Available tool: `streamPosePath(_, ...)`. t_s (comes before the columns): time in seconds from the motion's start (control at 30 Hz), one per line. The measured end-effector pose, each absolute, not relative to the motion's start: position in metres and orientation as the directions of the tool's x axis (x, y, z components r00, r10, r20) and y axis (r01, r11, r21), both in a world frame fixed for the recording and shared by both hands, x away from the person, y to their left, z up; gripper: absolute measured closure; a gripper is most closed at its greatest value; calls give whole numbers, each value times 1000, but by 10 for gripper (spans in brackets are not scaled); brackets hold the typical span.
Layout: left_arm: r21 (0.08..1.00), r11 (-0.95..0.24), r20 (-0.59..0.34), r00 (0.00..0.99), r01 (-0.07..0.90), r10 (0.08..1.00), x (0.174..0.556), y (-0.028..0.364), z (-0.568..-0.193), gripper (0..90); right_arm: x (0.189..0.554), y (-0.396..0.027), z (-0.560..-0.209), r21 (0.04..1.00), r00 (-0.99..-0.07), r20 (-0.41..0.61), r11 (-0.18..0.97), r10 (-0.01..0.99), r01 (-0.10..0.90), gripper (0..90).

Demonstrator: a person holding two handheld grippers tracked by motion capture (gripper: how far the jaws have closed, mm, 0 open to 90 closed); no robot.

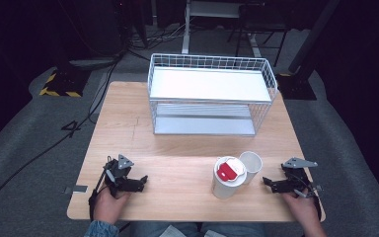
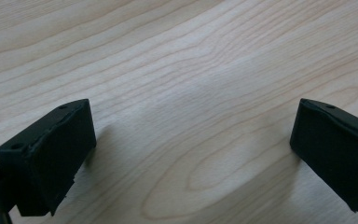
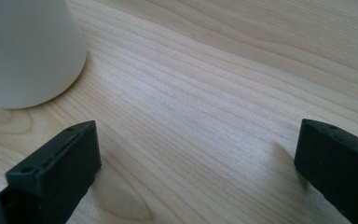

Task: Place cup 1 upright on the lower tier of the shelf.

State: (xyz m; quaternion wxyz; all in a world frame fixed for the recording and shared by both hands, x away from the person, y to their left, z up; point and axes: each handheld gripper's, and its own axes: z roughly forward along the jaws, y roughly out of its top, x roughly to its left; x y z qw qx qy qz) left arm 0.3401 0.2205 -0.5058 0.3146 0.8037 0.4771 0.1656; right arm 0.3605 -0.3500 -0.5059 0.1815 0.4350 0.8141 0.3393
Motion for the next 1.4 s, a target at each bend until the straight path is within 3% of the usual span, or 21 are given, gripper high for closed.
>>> streamPosePath(1.1,666,-326,-31,462,671,886,344,219,-506,7,355,-362,-504,714,-568,25,383,823,586,8)
streamPosePath(1.4,666,-326,-31,462,671,886,344,219,-506,8,340,-364,-491,754,-579,27,364,815,547,12)
